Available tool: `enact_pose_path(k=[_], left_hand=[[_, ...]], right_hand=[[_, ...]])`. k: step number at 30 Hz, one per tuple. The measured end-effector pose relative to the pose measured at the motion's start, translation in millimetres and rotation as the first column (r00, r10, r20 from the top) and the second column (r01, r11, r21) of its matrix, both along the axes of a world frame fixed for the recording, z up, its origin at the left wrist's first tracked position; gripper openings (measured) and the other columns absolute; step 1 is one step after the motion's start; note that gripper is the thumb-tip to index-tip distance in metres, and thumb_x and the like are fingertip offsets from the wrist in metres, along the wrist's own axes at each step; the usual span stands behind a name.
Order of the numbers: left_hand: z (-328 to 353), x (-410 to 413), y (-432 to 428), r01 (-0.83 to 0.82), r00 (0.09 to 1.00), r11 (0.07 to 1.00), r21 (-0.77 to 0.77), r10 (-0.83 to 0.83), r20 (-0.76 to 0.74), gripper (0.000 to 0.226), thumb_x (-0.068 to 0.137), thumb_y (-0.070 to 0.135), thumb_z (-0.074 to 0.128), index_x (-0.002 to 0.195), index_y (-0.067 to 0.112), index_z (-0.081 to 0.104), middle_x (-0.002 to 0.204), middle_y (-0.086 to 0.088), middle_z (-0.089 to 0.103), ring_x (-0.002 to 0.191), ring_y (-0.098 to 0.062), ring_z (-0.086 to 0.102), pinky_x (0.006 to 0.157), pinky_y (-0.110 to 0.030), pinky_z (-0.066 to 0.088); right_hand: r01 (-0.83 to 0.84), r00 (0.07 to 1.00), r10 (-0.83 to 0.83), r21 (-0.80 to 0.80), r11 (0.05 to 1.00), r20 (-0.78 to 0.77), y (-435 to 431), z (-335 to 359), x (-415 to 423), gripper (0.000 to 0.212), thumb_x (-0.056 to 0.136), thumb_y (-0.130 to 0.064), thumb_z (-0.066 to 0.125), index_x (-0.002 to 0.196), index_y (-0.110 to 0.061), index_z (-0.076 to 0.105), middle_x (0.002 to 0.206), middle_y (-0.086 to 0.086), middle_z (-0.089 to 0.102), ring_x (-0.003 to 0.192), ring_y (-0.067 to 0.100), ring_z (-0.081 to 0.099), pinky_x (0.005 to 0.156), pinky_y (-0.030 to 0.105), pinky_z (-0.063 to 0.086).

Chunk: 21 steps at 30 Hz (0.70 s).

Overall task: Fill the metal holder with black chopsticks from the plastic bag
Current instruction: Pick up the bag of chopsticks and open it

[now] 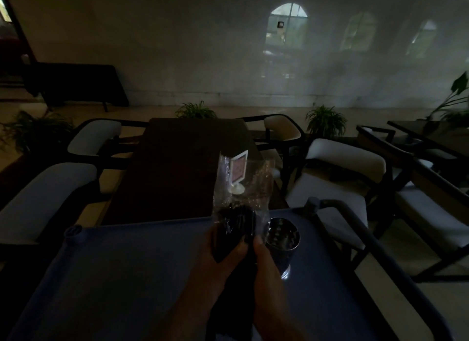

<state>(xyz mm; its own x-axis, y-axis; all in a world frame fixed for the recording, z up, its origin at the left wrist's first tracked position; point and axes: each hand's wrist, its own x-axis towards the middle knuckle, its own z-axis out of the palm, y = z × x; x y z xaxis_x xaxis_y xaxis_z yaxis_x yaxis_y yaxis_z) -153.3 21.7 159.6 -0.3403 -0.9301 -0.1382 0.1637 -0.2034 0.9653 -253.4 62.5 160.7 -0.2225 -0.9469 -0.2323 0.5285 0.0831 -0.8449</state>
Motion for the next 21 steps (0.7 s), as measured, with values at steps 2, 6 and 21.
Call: enact_pose_path(k=[2,6,21], left_hand=[[2,-2,-1,-0.020,1.000,1.000,0.008,0.020,-0.005,0.068,0.037,0.063,0.082,0.100,0.044,0.063,0.087,0.021,0.076,0.079,-0.001,0.073,0.056,-0.015,0.055],[8,-5,-1,-0.095,0.993,0.992,-0.078,0.099,0.060,0.046,0.039,0.062,0.080,0.082,0.050,0.070,0.080,0.018,0.077,0.071,-0.003,0.074,0.051,-0.011,0.053],[16,2,-15,-0.006,0.998,1.000,0.019,0.007,-0.059,0.055,0.049,0.056,0.087,0.099,0.042,0.070,0.105,-0.002,0.077,0.096,-0.023,0.073,0.084,-0.045,0.056]], right_hand=[[0.010,0.997,-0.011,-0.021,1.000,-0.082,1,2,-3,0.049,0.076,-0.063,0.065,0.109,-0.027,0.073,0.114,0.010,0.074,0.110,0.022,0.068,0.090,0.036,0.054],[-0.028,0.978,0.004,-0.116,0.993,-0.209,3,8,-14,0.026,0.078,-0.050,0.059,0.092,-0.036,0.076,0.098,-0.001,0.078,0.093,0.013,0.074,0.069,0.018,0.057],[-0.099,0.747,-0.160,-0.346,0.933,-0.645,0,12,-59,0.036,0.094,-0.030,0.047,0.128,-0.030,0.059,0.120,-0.005,0.069,0.110,0.010,0.065,0.084,0.012,0.050]])
